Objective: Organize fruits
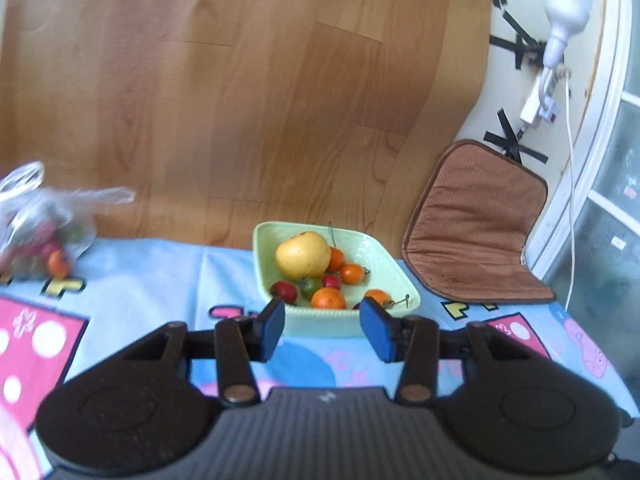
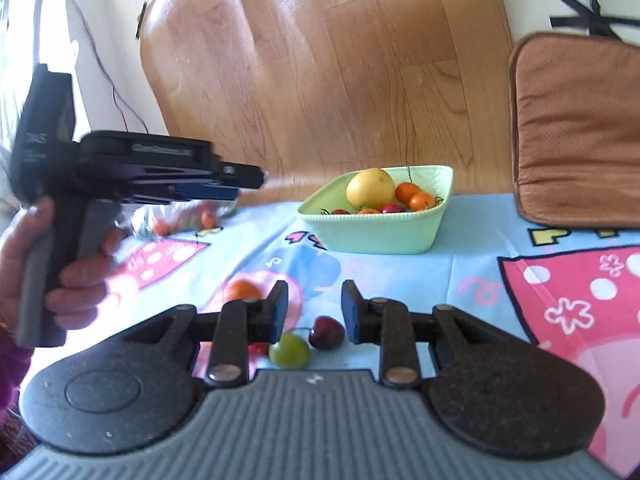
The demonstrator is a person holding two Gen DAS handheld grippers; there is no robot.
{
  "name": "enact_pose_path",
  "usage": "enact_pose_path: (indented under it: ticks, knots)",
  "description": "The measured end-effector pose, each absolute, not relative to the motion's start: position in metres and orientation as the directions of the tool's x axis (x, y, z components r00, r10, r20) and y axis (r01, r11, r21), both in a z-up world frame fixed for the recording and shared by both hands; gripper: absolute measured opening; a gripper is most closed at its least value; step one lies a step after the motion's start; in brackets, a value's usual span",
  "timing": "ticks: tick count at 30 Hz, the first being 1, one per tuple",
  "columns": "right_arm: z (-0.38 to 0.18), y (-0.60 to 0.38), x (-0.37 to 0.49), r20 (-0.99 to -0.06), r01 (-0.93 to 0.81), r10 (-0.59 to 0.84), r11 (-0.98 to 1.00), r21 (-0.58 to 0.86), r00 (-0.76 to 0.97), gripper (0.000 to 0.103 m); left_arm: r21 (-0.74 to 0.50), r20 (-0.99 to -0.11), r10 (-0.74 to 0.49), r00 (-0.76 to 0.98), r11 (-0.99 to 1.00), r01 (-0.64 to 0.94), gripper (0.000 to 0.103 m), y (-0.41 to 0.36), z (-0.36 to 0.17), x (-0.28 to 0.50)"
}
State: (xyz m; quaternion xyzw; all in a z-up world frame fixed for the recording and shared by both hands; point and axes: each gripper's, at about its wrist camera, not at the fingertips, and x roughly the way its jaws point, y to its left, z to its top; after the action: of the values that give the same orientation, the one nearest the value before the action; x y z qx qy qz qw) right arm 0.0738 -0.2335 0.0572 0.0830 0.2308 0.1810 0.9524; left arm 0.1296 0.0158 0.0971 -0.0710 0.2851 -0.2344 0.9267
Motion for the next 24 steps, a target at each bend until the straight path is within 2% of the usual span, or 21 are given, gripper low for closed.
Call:
enact_pose_path:
  ticks: [4,7,10,12,14,17,19,22,24]
  knots:
    - [0.055,-0.228,0.095,-0.458,-0.325,0.427,0.901,0.286,0.780,0.032,-0.315,-0.516,-0.465,0.720,0.884,0.346,0.043,0.036,0.072,0.117]
    - [0.050,-0.216,0.093,-0.467,-0.361,0.471,0.880,0.309,0.748,0.033,-0.408,-0.461,-0.491,0.739,0.857,0.315,0.046,0.071,0.046,0.095]
    - [0.048,-0.192,0.092,-0.477,-0.430,0.500,0.866,0.256,0.723,0.033,-0.462,-0.435,-0.481,0.761,0.845,0.270,0.049,0.099,0.025,0.075]
    - [0.046,-0.176,0.094,-0.480,-0.460,0.510,0.858,0.227,0.714,0.033,-0.427,-0.420,-0.460,0.782,0.861,0.277,0.052,0.104,0.022,0.063]
    - [0.044,-0.167,0.098,-0.483,-0.480,0.528,0.846,0.231,0.698,0.033,-0.367,-0.443,-0.413,0.796,0.893,0.260,0.057,0.102,0.022,0.058]
    - [0.041,-0.161,0.101,-0.487,-0.488,0.539,0.839,0.240,0.687,0.033,-0.311,-0.482,-0.355,0.801,0.924,0.223,0.058,0.101,0.015,0.062]
    - [0.039,-0.161,0.105,-0.494,-0.488,0.543,0.837,0.248,0.679,0.034,-0.318,-0.534,-0.343,0.773,0.928,0.192,0.053,0.104,0.005,0.072]
    - [0.038,-0.157,0.108,-0.504,-0.497,0.546,0.833,0.243,0.669,0.034,-0.347,-0.525,-0.368,0.767,0.916,0.202,0.037,0.108,0.007,0.075]
    - [0.038,-0.155,0.108,-0.502,-0.498,0.543,0.835,0.235,0.674,0.034,-0.398,-0.523,-0.389,0.758,0.898,0.187,0.037,0.113,0.007,0.079]
